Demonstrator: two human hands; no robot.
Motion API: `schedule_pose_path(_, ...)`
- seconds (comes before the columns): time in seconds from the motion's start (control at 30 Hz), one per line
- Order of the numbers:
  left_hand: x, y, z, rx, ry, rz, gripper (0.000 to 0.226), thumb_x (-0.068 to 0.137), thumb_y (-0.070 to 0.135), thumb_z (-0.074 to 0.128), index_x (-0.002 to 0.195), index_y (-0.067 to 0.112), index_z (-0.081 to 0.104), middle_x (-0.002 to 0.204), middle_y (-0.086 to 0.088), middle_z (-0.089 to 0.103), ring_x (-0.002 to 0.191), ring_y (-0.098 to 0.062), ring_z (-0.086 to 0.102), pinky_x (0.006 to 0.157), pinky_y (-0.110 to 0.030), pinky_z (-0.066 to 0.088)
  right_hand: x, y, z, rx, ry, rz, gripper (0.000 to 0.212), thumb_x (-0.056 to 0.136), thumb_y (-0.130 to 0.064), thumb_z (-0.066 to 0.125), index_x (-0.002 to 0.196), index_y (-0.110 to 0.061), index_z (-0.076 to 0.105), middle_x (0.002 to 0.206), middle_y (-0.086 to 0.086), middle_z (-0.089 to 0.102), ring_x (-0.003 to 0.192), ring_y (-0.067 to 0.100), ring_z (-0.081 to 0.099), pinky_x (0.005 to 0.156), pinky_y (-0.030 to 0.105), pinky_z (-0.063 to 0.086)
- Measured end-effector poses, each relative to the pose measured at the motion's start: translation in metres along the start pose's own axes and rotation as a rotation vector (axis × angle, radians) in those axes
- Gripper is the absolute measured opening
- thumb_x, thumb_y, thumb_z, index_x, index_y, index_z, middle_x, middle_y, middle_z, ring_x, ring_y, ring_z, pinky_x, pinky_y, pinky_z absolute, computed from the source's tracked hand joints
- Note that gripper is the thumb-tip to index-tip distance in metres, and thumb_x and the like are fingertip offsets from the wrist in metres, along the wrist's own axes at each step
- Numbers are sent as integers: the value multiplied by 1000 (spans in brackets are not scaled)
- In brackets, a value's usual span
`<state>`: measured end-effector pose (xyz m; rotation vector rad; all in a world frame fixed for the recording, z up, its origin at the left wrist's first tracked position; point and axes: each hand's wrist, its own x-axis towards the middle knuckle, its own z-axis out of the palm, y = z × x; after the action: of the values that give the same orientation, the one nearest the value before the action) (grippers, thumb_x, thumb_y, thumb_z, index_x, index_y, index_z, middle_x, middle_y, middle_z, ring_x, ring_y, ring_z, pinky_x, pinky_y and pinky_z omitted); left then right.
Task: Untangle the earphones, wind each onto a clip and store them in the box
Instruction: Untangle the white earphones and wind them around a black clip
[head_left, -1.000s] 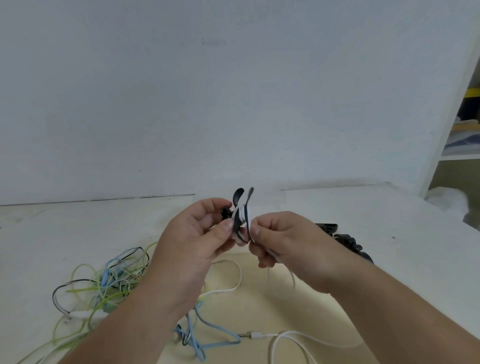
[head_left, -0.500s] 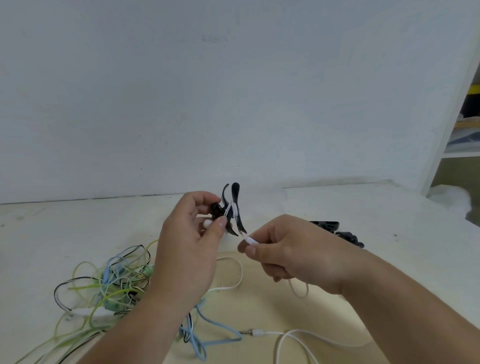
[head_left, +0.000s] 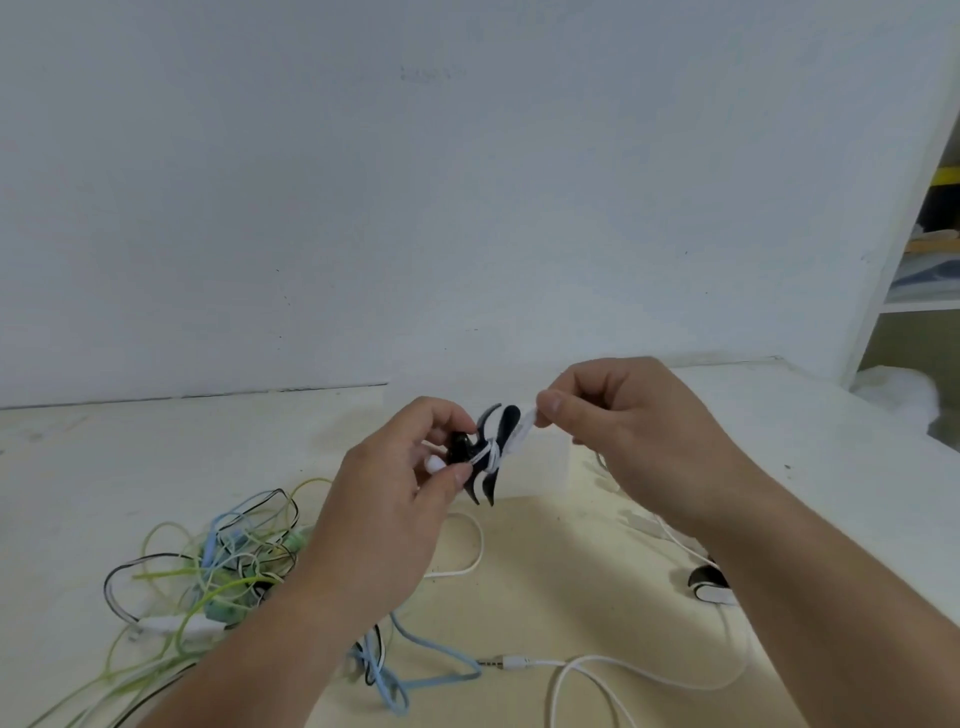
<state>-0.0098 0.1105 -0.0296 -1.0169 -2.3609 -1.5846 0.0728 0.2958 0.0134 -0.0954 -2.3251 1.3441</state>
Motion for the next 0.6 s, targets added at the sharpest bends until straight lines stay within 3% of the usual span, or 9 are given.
schedule_pose_path(0.13,-2,3,1,-42,-103,15,33,90,2,66,96,35,64,89,4,69,86,-16,68,78,-23,51,2,2,4,-28,37,-22,25,95,-23,65,71,-13,68,50,-10,33,40,6,26,42,12,24)
schedule_pose_path(0.23,0,5,2,-214,-162,22,28,86,2,65,95,29,66,92,-3,69,86,-23,70,81,-27,54,4,9,4,-7,33,37,28,95,-29,64,73,-12,68,53,-7,36,46,9,32,46,16,29)
schedule_pose_path(0.37,0,7,7,-405,-138,-10,23,76,7,63,95,19,68,90,-9,71,76,-17,68,75,-20,53,9,21,15,-24,-53,125,32,99,-31,57,75,-16,73,68,-1,53,65,13,51,73,46,51)
schedule_pose_path(0.43,0,7,9,-463,-100,-35,23,75,6,66,96,17,67,91,-9,74,78,-18,69,78,-24,55,10,26,23,14,-107,154,36,101,-28,53,71,-21,72,67,-3,53,63,13,51,81,52,53)
schedule_pose_path(0.6,3,9,7,-446,67,-76,26,88,-8,63,101,14,65,93,-6,76,80,-16,71,79,-28,54,0,25,40,-25,-357,147,35,102,-19,49,76,-16,71,59,-9,51,57,9,46,65,27,43)
